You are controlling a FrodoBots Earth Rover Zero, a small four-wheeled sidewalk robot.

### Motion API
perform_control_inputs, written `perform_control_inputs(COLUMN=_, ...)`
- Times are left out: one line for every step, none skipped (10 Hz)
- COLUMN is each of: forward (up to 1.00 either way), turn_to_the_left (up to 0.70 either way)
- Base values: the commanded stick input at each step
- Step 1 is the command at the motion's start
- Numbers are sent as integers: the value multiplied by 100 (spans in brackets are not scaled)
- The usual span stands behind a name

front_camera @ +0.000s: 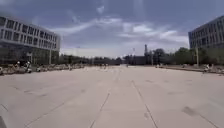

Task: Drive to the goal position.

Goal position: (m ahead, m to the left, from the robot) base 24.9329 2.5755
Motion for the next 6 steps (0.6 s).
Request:
perform_control_inputs(forward=60, turn_to_the_left=0)
perform_control_inputs(forward=60, turn_to_the_left=0)
perform_control_inputs(forward=60, turn_to_the_left=0)
perform_control_inputs(forward=60, turn_to_the_left=0)
perform_control_inputs(forward=60, turn_to_the_left=0)
perform_control_inputs(forward=60, turn_to_the_left=0)
